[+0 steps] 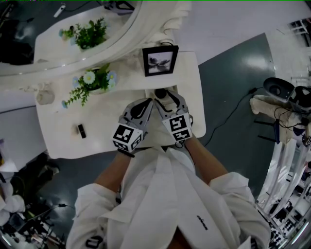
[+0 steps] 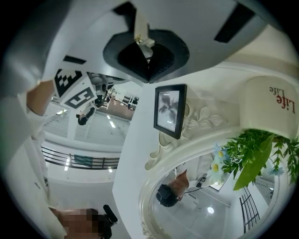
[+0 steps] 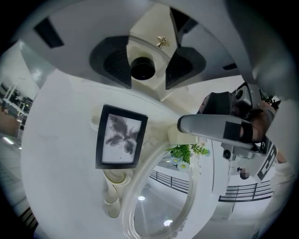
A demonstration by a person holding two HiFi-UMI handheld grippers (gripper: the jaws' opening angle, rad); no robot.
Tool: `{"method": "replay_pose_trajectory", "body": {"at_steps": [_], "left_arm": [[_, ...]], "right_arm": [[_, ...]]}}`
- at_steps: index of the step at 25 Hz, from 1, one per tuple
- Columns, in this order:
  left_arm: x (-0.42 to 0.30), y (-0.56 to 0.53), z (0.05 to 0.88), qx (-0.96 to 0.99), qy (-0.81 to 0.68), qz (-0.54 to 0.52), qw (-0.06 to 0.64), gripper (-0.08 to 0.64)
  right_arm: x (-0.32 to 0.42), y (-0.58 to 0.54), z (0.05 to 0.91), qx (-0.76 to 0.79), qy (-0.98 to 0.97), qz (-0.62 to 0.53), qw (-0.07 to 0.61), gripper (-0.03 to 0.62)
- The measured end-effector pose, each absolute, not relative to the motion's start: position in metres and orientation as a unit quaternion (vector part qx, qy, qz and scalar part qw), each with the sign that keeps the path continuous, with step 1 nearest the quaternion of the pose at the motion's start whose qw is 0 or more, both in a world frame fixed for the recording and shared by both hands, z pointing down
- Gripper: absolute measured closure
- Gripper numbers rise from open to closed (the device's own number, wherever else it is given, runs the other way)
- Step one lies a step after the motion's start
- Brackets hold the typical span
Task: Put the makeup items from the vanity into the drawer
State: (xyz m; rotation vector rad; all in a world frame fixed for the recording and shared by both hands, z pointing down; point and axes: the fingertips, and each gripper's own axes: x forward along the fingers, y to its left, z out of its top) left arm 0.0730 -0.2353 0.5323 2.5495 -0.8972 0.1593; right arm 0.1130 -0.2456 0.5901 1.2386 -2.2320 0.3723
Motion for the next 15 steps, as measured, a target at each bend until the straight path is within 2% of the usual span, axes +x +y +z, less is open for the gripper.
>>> {"method": "replay_pose_trajectory", "body": {"at_steps": [6,13,15], "left_arm": [[0.070,-0.233,0.528,0.919,-0.327,0.059,0.212,0.534],[0.067,-0.229,0.516,0.920,-0.331,0.054,0.203,0.535],[0.066,-0.226,0.512,0.920,-0.333,0.052,0.199,0.534]], "right_arm": [[0.114,-0.243,0.582,0.461,-0.835,0.130,0.270,0.357],[0.124,-0.241,0.541,0.495,-0.839,0.108,0.200,0.463],[0.128,-0.238,0.531,0.503,-0.837,0.104,0.187,0.520]]}}
